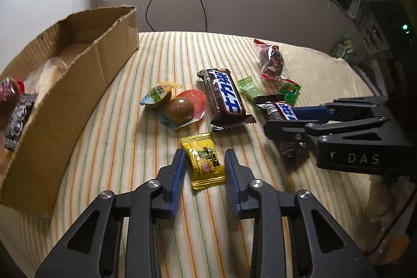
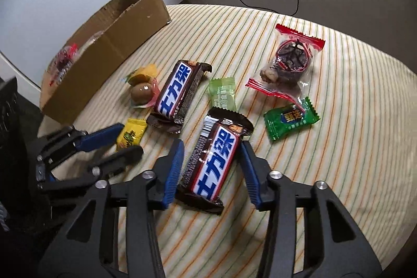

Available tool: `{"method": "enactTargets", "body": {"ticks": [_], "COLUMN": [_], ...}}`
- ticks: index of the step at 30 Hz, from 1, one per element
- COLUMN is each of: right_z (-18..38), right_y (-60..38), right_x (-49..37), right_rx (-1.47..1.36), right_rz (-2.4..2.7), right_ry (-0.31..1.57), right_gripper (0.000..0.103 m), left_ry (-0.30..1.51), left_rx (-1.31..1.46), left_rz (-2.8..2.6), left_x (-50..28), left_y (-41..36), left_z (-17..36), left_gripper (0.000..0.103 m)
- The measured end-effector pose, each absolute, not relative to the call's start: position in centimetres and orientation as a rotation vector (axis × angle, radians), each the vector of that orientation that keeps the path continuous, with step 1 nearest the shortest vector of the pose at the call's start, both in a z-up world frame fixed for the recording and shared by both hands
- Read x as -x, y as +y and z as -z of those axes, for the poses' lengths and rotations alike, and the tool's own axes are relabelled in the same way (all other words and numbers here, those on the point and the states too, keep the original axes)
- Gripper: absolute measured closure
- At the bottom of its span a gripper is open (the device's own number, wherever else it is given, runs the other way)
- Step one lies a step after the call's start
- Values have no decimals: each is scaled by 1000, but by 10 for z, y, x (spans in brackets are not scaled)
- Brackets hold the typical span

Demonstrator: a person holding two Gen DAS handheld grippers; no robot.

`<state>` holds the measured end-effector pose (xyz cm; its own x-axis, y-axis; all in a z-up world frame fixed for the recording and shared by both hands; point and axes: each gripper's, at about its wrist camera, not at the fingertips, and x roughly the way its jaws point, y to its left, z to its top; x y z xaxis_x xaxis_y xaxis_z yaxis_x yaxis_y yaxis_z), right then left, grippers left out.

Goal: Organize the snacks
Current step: 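Grasp the yellow candy with the left gripper while the right grasps a chocolate bar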

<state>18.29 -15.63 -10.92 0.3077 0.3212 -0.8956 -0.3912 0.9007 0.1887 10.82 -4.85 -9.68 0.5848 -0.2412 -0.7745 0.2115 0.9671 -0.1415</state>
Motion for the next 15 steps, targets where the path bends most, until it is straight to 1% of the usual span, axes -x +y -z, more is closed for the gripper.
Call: {"method": "enactTargets", "body": {"ticks": [4,6,15], "right_z": [108,108,104], "right_y": [-154,-155,-166], "right_x": [-181,-181,-176], "right_rx": [108,125,78], "right_rz": [-474,-467,-485], "right_ry": [1159,1155,1157], "right_gripper": [66,72,73], "left_ry": [900,897,872], "left_rx": [10,11,46], "left_rz": [258,254,256], "left_x": [-108,-108,-100], "left_y": [-50,-49,-40], "left_z": [97,97,89], "left_gripper": [80,80,80]}}
